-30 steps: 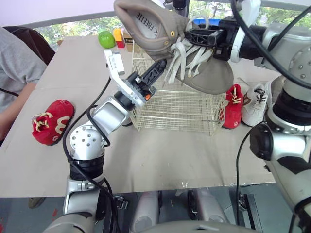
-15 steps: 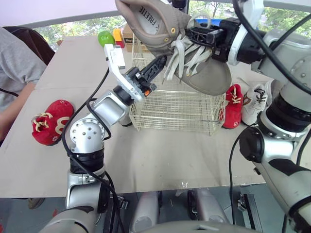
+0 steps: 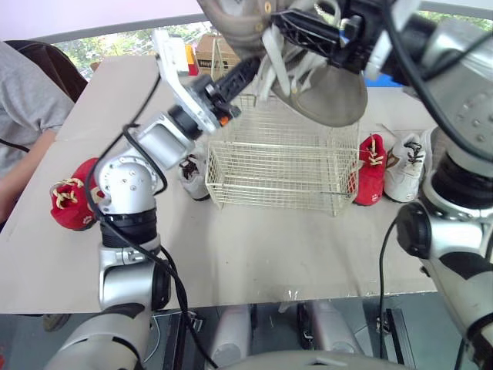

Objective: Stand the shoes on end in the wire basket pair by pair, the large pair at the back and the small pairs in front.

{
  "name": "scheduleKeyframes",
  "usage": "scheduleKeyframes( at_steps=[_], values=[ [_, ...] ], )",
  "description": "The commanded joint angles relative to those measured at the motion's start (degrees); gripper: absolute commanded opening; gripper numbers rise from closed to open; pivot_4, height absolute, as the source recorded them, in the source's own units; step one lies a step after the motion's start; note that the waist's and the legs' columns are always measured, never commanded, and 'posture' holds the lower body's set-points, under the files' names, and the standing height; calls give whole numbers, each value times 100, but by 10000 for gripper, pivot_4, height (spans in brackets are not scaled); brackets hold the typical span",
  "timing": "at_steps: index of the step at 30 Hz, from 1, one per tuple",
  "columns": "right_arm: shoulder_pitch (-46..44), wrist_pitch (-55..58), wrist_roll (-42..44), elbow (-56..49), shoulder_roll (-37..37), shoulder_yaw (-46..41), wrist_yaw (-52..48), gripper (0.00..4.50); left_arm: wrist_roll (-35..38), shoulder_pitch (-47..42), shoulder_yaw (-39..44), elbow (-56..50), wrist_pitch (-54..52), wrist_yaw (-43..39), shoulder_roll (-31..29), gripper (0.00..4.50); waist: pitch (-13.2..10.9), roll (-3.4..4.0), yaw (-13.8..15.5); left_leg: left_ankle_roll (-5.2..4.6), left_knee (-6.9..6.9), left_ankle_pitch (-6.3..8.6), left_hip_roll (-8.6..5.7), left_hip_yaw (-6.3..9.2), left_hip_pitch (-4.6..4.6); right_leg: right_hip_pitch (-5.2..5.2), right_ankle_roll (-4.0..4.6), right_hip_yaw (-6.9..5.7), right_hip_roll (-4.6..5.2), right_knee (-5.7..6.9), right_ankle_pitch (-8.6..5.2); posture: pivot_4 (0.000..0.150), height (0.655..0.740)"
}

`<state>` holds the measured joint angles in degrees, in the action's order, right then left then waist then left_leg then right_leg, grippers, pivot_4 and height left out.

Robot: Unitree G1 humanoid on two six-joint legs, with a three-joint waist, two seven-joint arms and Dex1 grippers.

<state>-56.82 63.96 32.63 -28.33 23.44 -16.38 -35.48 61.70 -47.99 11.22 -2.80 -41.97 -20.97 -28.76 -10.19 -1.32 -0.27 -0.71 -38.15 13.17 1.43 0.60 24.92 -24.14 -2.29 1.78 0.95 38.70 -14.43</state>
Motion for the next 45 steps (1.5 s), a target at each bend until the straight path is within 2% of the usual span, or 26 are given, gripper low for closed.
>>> scheduleKeyframes(
  at_steps=[1, 5, 10, 16, 22, 23, 25, 36, 37, 40, 45],
  values=[
    [745, -350, 739, -611, 333, -868, -348, 34613, -552, -602, 192, 443, 373, -492, -372, 0, -17, 26, -16, 0, 1, 0, -11, -8, 3, -3, -3, 8, 11, -3, -2, 1500, 7400],
    [1602, -415, 1217, -1058, 808, -1142, -423, 34613, -1399, -1211, 79, 1232, 868, -1071, -708, 0, -29, 36, -44, -1, 2, 0, -17, -15, 1, -13, -4, 28, 13, 6, -2, 1500, 7400],
    [3428, -744, 1690, -1870, 1347, -1853, -675, 34613, -2808, -2278, -419, 2557, 2333, -2179, -1009, 0, -31, 31, -25, -1, 16, 0, -12, -3, -4, -10, -3, 10, 2, 5, -5, 1500, 7400],
    [4639, -1364, 1930, -2266, 1485, -2116, -460, 34613, -4040, -2565, -923, 3605, 3637, -3151, -1134, 0, -31, 32, -61, -2, 13, 0, -14, -28, -19, -2, -7, 36, 4, 7, -6, 1500, 7400],
    [4815, -1885, 1932, -2117, 1430, -1898, 3, 34613, -4550, -2201, -1163, 3810, 3860, -3614, -1081, 0, -32, 30, -61, -2, 2, 0, -12, -27, -15, -3, -8, 39, 0, 14, -7, 1500, 7400],
    [4847, -1961, 1898, -2106, 1439, -1835, 37, 40525, -4581, -2101, -1174, 3783, 3773, -3662, -1063, 0, -32, 30, -59, -2, 2, 0, -12, -26, -15, -3, -8, 39, 0, 14, -7, 1500, 7400],
    [4904, -2090, 1909, -2105, 1460, -1760, 95, 44673, -4631, -2004, -1168, 3745, 3682, -3732, -1043, 0, -32, 30, -55, -2, 1, 0, -12, -24, -13, -3, -8, 37, 0, 14, -6, 1500, 7400],
    [5793, -2849, 1664, -2188, 1557, -1340, -151, 44673, -5048, -1819, -1337, 3547, 3481, -3887, -1026, 0, -32, 27, -48, -3, -16, 0, -12, -17, -20, 11, -13, 33, 0, 19, -9, 1500, 7400],
    [5814, -2895, 1625, -2172, 1561, -1276, -143, 44996, -5062, -1806, -1352, 3514, 3415, -3935, -1042, 4561, -32, 27, -48, -3, -17, 0, -12, -17, -20, 12, -13, 32, 0, 20, -9, 1500, 7400],
    [5808, -2981, 1587, -2115, 1562, -1142, -72, 45000, -5086, -1759, -1295, 3461, 3188, -3944, -1082, 14416, -31, 27, -48, -3, -18, 0, -12, -17, -21, 14, -12, 33, 0, 21, -9, 1500, 7400],
    [5971, -3036, 1515, -1965, 1663, -1128, -82, 45000, -5032, -1583, -1086, 3145, 2733, -4016, -1481, 38231, -30, 27, -68, -3, -18, 0, -12, -18, -25, 14, -12, 35, -1, 22, -9, 1500, 7400]
  ],
)
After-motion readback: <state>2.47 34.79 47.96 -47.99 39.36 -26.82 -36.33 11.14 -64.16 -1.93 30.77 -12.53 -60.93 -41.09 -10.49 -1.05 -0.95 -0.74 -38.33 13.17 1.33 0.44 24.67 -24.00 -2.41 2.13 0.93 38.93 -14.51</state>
